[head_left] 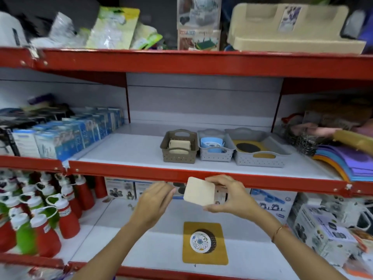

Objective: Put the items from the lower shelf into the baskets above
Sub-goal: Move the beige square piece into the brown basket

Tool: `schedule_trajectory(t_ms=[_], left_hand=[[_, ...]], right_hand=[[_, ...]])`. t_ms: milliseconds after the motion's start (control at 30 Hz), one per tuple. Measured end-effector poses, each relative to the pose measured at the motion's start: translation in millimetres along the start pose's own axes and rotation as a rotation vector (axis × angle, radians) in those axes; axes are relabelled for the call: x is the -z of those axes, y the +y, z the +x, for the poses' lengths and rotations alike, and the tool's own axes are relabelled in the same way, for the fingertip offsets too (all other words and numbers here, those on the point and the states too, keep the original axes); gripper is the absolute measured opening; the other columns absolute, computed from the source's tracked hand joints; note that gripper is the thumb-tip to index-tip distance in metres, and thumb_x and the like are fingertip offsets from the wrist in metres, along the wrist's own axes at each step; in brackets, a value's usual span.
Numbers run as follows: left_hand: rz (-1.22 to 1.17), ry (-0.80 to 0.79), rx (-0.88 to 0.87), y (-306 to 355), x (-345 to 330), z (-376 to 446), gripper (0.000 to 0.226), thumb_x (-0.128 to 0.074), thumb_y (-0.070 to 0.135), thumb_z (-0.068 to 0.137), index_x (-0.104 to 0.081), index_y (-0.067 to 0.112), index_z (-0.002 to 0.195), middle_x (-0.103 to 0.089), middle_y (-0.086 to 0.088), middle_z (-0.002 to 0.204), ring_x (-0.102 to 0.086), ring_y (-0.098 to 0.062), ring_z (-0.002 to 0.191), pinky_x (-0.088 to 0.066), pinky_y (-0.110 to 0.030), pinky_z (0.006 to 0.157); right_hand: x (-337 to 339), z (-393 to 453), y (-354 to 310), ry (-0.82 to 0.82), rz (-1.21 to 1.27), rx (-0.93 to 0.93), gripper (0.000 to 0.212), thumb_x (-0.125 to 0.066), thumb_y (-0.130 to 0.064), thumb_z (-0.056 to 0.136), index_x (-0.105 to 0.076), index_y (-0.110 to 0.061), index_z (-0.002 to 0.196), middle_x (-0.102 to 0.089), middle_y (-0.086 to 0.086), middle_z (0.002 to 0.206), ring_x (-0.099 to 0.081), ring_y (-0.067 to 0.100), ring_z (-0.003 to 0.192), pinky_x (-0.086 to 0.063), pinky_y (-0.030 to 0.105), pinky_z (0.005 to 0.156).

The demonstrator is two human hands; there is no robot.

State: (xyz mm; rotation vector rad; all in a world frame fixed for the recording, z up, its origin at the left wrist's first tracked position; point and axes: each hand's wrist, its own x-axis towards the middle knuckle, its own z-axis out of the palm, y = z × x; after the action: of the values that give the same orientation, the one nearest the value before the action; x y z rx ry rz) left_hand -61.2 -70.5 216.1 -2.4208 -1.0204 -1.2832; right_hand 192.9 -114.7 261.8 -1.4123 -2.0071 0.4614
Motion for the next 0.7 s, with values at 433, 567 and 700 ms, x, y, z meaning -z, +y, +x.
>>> schedule_trajectory(t_ms=[433, 567, 700], left_hand=[[0.188, -0.375, 0.279, -72, 7, 117, 0.086, -0.020, 0.072, 0.084, -0.016, 0.016, 0.149, -0.022, -0.003, 0.157, -0.011, -0.013, 0.147, 0.008, -0.047, 0.120], [0.136, -0.517, 0.364, -87, -8, 122, 0.092, -0.011, 0.073, 0.080, -0.015, 0.012, 0.149, -0.014, -0.005, 0.159, -0.003, -0.011, 0.147, 0.012, -0.046, 0.119], [0.021, -0.486, 0.399, -92, -16, 121, 0.078, -0.022, 0.064, 0.089, -0.022, 0.013, 0.148, -0.019, -0.004, 0.158, -0.005, -0.008, 0.146, 0.011, -0.041, 0.120]], right_hand=[[47, 169, -16, 0.047, -0.083, 0.001, 0.063, -0.081, -0.031, 0.070, -0.053, -0.019, 0.124, -0.055, -0.003, 0.122, -0.049, 0.014, 0.111, -0.044, 0.029, 0.092], [39, 210, -7, -0.100, -0.101, -0.008, 0.054, -0.077, -0.029, 0.076, -0.055, -0.017, 0.123, -0.054, 0.002, 0.129, -0.049, 0.015, 0.112, -0.042, 0.025, 0.090], [26, 230, 4, -0.228, -0.081, -0.025, 0.045, -0.074, -0.034, 0.078, -0.061, -0.018, 0.118, -0.059, 0.004, 0.125, -0.054, 0.020, 0.112, -0.043, 0.033, 0.099]])
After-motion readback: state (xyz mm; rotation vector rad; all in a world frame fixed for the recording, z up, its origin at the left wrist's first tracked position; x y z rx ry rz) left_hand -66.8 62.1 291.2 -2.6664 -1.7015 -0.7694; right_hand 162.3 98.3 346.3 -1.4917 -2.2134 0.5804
